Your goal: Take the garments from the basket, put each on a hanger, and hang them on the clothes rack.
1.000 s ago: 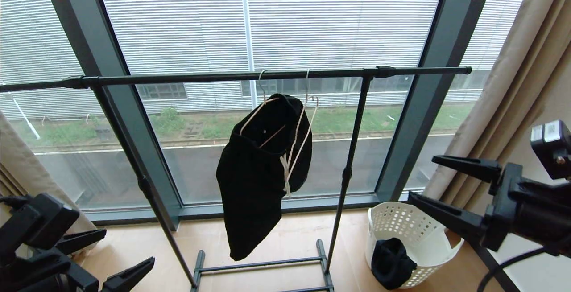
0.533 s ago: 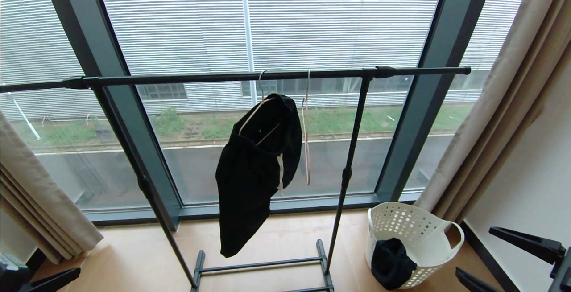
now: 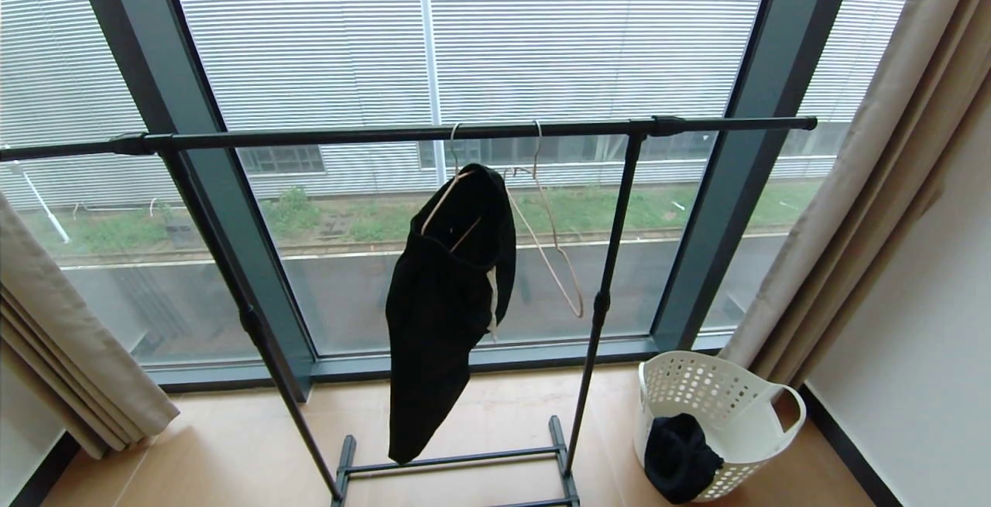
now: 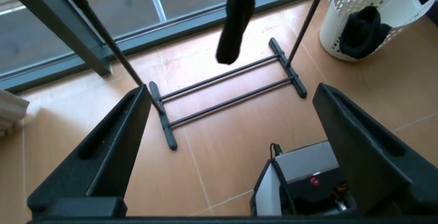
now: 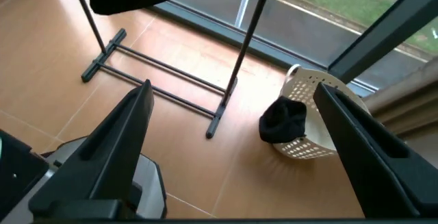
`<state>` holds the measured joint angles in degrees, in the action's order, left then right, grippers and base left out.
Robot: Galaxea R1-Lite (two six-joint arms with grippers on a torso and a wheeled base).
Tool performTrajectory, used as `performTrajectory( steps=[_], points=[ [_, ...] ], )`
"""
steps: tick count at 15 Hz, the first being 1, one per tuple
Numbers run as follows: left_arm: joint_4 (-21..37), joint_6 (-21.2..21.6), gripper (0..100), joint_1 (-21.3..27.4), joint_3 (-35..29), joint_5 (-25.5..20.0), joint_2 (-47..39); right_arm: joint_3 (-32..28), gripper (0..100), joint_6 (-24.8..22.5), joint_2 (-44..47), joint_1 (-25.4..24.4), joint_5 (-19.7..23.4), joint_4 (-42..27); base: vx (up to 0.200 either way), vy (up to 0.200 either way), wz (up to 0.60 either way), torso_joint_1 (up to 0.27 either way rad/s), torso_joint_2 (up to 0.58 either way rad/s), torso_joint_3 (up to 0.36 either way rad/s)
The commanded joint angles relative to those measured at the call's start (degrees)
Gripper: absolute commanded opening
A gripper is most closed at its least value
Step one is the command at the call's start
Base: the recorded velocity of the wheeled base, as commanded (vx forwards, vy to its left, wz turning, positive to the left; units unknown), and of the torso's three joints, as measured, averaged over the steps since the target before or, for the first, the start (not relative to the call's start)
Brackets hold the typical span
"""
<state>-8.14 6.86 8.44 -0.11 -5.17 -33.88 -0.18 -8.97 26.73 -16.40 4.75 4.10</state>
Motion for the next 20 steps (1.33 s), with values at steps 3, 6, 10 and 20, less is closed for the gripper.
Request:
performTrajectory(
  steps=[3, 6, 10, 20],
  points=[
    [10.69, -0.18, 100, -4.83, -0.77, 0.86, 20.96, -1.57, 100, 0.36, -19.61, 10.77, -4.40, -7.35, 0.000, 0.000, 0.00, 0.000, 0.00, 0.000],
    [10.69, -0.54, 100, -8.70, -0.77, 0.95, 23.68, -1.57, 100, 0.53, -22.34, 17.54, -2.82, -7.44, 0.000, 0.000, 0.00, 0.000, 0.00, 0.000],
    [10.78, -2.47, 100, -8.70, -0.86, 0.77, 27.81, -1.40, 100, 6.51, -25.94, 16.13, -2.73, -7.44, 0.000, 0.000, 0.00, 0.000, 0.00, 0.000],
    [10.69, -6.42, 100, -8.44, -0.77, 4.29, 33.88, -1.31, 100, 6.69, -26.12, 15.61, -2.73, -7.52, 0.000, 0.000, 0.00, 0.000, 0.00, 0.000]
  ],
)
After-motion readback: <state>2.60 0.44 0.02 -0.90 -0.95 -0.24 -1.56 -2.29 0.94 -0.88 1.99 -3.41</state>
